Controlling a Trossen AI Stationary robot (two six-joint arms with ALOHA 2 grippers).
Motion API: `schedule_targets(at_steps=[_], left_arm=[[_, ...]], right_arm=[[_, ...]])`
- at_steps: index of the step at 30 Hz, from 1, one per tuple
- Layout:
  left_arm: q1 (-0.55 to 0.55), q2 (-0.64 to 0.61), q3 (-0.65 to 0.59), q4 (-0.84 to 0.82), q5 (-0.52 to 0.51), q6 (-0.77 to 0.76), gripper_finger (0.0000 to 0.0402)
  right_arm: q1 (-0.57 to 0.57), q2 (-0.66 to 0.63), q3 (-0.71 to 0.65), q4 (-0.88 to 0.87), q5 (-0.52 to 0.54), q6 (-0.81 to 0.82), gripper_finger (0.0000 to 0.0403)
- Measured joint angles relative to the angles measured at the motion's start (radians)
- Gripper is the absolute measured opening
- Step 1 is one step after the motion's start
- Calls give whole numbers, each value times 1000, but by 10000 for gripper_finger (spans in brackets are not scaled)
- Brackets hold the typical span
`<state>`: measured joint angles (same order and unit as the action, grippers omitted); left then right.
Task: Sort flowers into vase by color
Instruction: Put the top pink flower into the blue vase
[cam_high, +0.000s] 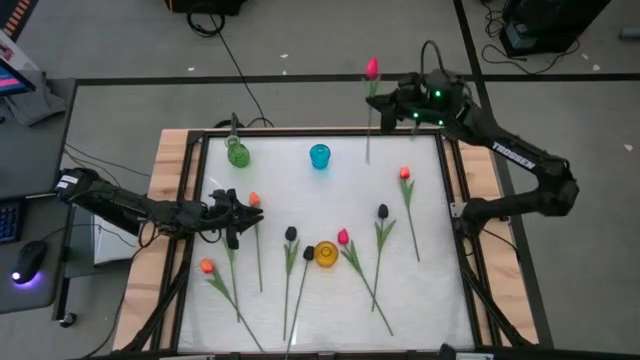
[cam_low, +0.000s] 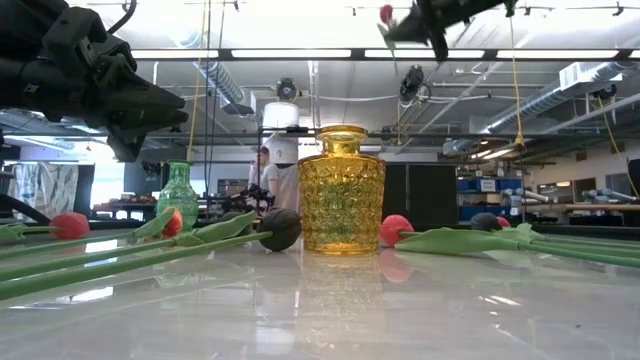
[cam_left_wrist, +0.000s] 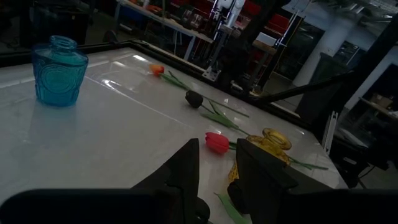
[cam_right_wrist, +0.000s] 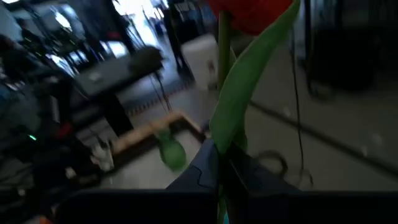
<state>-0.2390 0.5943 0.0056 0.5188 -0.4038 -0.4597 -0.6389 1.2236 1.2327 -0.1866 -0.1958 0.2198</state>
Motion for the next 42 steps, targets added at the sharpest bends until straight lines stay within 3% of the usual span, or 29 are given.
schedule_targets(at_steps=[6, 11, 22, 32, 42], left_arm=[[0, 0, 0, 0, 0, 3, 112], [0, 0, 0, 0, 0, 2, 112], [0, 0, 0, 0, 0, 2, 112], [0, 0, 0, 0, 0, 1, 112], [0, 0, 0, 0, 0, -1, 112]], right_arm=[[138, 79, 1, 165, 99, -98, 14], [181, 176, 1, 309, 146, -196, 18], [182, 330, 0, 530, 143, -246, 17], [162, 329, -2, 528, 143, -247, 17], [144, 330, -115, 638, 143, -241, 17]])
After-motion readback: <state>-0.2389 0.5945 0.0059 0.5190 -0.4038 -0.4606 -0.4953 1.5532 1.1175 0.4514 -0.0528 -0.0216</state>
